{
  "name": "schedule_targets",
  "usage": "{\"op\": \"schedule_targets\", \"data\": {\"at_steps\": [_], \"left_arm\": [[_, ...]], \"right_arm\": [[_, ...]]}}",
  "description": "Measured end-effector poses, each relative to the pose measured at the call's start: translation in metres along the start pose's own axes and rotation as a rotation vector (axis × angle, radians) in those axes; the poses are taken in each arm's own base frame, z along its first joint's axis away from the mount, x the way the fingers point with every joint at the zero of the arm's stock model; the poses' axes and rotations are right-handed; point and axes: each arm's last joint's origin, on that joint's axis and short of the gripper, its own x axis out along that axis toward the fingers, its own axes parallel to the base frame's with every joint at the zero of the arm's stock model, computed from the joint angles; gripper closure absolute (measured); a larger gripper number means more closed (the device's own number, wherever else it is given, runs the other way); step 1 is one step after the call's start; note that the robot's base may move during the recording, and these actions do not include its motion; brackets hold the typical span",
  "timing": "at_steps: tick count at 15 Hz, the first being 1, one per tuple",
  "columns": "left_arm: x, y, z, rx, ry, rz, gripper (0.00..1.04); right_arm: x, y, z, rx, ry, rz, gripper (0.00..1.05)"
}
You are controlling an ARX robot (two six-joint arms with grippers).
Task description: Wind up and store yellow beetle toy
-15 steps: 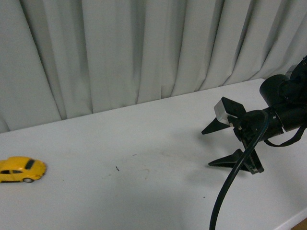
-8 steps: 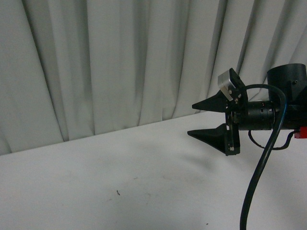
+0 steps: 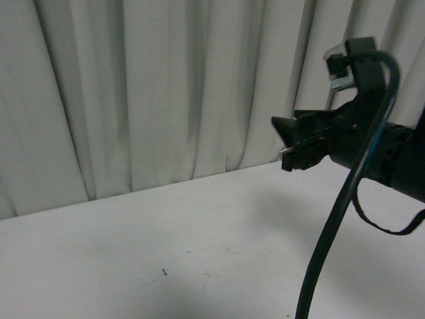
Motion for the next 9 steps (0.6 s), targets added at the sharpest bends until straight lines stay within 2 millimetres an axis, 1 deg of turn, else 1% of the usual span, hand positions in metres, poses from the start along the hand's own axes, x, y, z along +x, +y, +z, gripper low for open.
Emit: {"op": "schedule_targets", "data": {"at_steps": [1,3,4,6,9], "left_arm": [[0.000,0.000,0.000,0.000,0.000,0.000,0.07],[0.000,0.000,0.000,0.000,0.000,0.000,0.07],[0.000,0.000,0.000,0.000,0.000,0.000,0.07],[0.000,0.000,0.000,0.000,0.000,0.000,0.07],[0.000,0.000,0.000,0.000,0.000,0.000,0.07]], "right_arm": [[-0.012,0.002,0.000,0.013,0.008,-0.046,0.71],[-0.040,0.016,-0.006,0.042,0.070,-0.059,0.96],[-0.049,0.022,0.000,0.041,0.051,-0.052,1.03],[-0.068,0.030,0.014,0.039,0.038,-0.053,1.03],[-0.090,0.037,0.013,0.041,0.053,-0.057,1.03]]}}
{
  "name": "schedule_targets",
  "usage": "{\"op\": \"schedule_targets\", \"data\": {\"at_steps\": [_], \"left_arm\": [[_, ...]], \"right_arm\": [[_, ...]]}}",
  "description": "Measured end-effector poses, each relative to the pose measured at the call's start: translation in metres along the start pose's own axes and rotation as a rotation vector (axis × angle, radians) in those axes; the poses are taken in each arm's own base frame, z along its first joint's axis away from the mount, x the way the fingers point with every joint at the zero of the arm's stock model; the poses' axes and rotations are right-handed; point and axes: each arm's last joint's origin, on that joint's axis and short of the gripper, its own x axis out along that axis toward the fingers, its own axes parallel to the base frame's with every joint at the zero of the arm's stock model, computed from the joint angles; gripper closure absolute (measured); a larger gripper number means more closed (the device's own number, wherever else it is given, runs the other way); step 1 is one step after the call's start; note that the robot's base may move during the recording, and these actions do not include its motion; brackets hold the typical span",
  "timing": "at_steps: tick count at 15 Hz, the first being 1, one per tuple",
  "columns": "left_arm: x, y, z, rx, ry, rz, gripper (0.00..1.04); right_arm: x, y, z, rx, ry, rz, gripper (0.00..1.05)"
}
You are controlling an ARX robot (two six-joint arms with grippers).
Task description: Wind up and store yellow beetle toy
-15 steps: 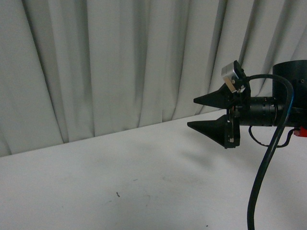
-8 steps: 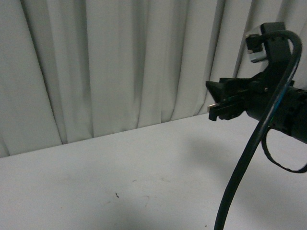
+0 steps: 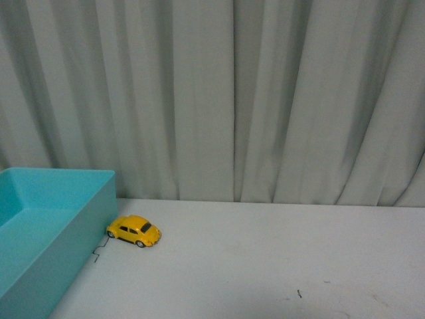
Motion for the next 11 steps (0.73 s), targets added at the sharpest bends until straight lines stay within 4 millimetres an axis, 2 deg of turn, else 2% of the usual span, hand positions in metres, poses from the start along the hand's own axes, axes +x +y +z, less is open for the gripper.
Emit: {"op": "schedule_targets", "data": {"at_steps": [2,7,11], "left_arm": [[0.000,0.000,0.000,0.000,0.000,-0.001,0.07],[0.000,0.000,0.000,0.000,0.000,0.000,0.07],[0.000,0.000,0.000,0.000,0.000,0.000,0.07]], "right_arm": [[-0.012,0.012,0.002,-0.002,-0.013,0.017,1.03],[-0.038,0.011,0.002,-0.002,-0.014,0.001,1.03],[-0.051,0.011,0.006,-0.002,-0.029,0.001,1.03]]}}
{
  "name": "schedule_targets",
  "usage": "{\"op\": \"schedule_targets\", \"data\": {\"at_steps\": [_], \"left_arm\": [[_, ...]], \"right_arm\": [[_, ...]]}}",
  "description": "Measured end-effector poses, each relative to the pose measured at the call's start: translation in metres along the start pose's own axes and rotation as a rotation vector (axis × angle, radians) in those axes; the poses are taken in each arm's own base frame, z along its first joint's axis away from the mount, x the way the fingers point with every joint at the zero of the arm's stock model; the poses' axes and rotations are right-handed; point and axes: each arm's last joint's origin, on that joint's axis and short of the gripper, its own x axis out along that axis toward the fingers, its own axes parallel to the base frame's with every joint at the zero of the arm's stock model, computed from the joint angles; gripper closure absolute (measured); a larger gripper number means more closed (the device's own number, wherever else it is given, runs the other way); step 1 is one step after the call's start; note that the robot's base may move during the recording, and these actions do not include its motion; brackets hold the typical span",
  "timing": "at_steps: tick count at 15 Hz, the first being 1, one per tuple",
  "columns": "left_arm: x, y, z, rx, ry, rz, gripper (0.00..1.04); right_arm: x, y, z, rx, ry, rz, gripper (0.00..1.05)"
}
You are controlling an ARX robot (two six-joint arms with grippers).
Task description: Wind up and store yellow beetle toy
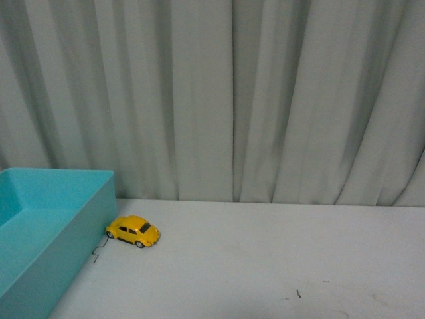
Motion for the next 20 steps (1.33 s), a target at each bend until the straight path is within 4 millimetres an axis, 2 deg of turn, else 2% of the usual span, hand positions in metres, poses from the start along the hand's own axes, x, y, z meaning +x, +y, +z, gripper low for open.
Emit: {"op": "schedule_targets", "data": {"at_steps": [4,14,16,19,20], "left_arm": [[0.000,0.000,0.000,0.000,0.000,0.000,0.07],[0.000,0.000,0.000,0.000,0.000,0.000,0.07],[0.000,0.000,0.000,0.000,0.000,0.001,0.07],[0.000,0.000,0.000,0.000,0.000,0.000,0.07],[0.000,0.000,0.000,0.000,0.000,0.000,0.07]], "right_arm": [[-0.011,0.000,0.002,0.000,-0.009,-0.001,1.03],[-0.023,0.000,0.002,0.000,-0.008,0.000,1.03],[-0.033,0.000,-0.003,0.000,0.019,0.000,1.03],[-0.034,0.000,-0.001,0.000,-0.001,-0.001,1.03],[-0.034,0.000,-0.001,0.000,0.000,-0.001,0.97]]}}
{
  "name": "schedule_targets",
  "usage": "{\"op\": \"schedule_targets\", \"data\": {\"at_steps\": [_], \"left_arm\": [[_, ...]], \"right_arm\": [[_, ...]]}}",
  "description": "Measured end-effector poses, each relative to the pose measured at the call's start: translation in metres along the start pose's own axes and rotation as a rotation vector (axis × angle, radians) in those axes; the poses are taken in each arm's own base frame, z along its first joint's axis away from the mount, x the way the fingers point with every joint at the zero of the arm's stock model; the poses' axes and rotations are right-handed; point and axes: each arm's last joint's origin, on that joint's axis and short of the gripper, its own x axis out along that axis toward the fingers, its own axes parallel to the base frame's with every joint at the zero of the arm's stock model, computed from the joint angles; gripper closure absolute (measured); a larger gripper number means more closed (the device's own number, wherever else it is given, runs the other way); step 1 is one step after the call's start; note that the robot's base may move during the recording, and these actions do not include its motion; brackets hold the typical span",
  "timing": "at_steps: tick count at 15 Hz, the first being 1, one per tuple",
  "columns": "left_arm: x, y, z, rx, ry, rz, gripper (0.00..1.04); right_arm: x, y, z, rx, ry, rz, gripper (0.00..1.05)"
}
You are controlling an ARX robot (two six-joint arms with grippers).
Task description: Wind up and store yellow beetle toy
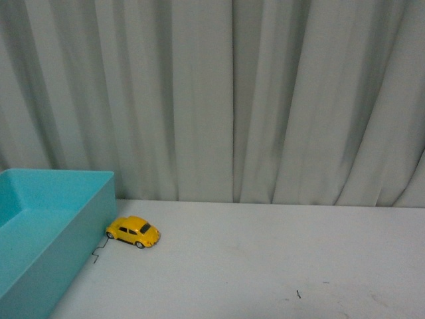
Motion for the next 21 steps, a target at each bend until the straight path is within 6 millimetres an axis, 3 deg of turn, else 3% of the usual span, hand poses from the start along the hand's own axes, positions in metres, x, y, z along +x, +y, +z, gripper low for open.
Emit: {"op": "schedule_targets", "data": {"at_steps": [4,6,8,9,11,12,13,16,18,21], "left_arm": [[0.000,0.000,0.000,0.000,0.000,0.000,0.07],[0.000,0.000,0.000,0.000,0.000,0.000,0.07],[0.000,0.000,0.000,0.000,0.001,0.001,0.07],[0.018,-0.009,0.017,-0.226,0.296,0.208,0.07],[0.069,-0.015,0.052,-0.355,0.199,0.252,0.07],[0.102,-0.025,0.053,-0.319,0.225,0.201,0.07],[0.139,-0.033,0.044,-0.234,0.291,0.172,0.07],[0.222,-0.054,0.039,-0.007,0.352,0.061,0.07],[0.265,-0.074,0.033,0.204,0.355,-0.035,0.07],[0.326,-0.104,0.010,0.705,0.465,-0.322,0.07]], "right_arm": [[0.000,0.000,0.000,0.000,-0.001,0.000,0.46],[0.000,0.000,0.000,0.000,-0.001,0.000,0.34],[0.000,0.000,0.000,0.000,-0.001,0.000,0.05],[0.000,0.000,0.000,0.000,-0.001,0.001,0.06],[0.000,0.000,0.000,0.000,0.000,0.002,0.07],[0.000,0.000,0.000,0.000,-0.002,0.000,0.07],[0.000,0.000,0.000,0.000,-0.001,0.000,0.07],[0.000,0.000,0.000,0.000,-0.001,0.000,0.07],[0.000,0.000,0.000,0.000,-0.001,0.000,0.07],[0.000,0.000,0.000,0.000,-0.001,0.000,0.07]]}}
